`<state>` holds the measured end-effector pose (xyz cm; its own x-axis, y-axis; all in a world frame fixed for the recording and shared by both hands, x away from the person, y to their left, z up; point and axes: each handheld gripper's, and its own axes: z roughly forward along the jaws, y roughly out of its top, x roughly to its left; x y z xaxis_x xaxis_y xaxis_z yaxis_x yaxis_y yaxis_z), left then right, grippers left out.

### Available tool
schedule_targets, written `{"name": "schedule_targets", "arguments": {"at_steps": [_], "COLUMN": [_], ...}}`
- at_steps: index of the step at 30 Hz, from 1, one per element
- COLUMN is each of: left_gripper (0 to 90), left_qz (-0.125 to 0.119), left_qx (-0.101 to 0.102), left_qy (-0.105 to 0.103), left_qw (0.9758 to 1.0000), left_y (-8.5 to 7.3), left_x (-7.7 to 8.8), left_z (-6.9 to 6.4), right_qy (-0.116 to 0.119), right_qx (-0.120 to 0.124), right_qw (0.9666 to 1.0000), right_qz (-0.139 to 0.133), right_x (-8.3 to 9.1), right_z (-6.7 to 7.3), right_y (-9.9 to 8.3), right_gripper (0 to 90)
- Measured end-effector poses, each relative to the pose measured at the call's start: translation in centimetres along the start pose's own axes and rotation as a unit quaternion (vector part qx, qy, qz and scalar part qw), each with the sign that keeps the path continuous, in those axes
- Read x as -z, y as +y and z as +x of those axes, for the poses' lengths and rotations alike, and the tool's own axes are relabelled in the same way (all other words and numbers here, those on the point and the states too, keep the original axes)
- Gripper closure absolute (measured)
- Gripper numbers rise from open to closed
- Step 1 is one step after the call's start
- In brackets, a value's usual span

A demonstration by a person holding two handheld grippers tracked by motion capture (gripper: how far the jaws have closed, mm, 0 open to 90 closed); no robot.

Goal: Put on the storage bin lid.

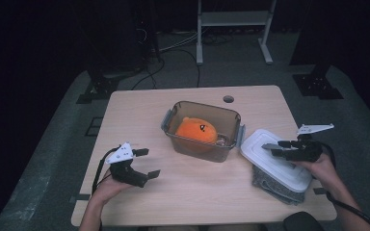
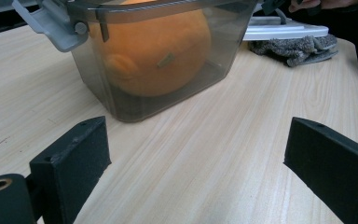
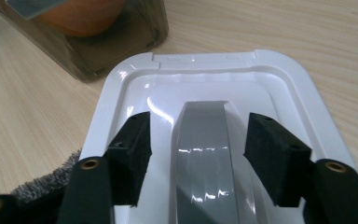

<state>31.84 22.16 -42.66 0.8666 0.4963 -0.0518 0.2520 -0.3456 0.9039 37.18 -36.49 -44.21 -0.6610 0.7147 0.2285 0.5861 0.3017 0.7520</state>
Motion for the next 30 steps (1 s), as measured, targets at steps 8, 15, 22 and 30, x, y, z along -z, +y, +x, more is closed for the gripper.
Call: {"name": "schedule_targets", "arguments": {"at_steps": [8,15,22,30], "left_gripper": [5.8,5.8,5.8,5.8], "left_qz": [0.001,-0.001,0.000,-0.001], "left_qx": [-0.001,-0.001,-0.002,-0.002], "left_qy": [0.000,-0.001,-0.001,-0.001], "left_qw": [1.0000,1.0000,1.0000,1.0000], "left_y": [0.0,0.0,0.0,0.0], "left_x": [0.0,0.0,0.0,0.0], "left_z": [0.0,0.0,0.0,0.0], "right_qy": [-0.007,-0.014,-0.015,-0.019], "right_qx": [-0.001,0.004,0.006,0.007], "right_qw": [1.0000,0.9999,0.9998,0.9997], "right_qz": [-0.002,-0.008,-0.011,-0.011], "right_x": [-0.3,-0.1,0.1,0.8], "right_z": [0.1,0.2,0.2,0.3], "right_y": [-0.6,-0.8,-0.9,-0.7], "right_gripper": [53.9,64.0,65.1,65.3]}}
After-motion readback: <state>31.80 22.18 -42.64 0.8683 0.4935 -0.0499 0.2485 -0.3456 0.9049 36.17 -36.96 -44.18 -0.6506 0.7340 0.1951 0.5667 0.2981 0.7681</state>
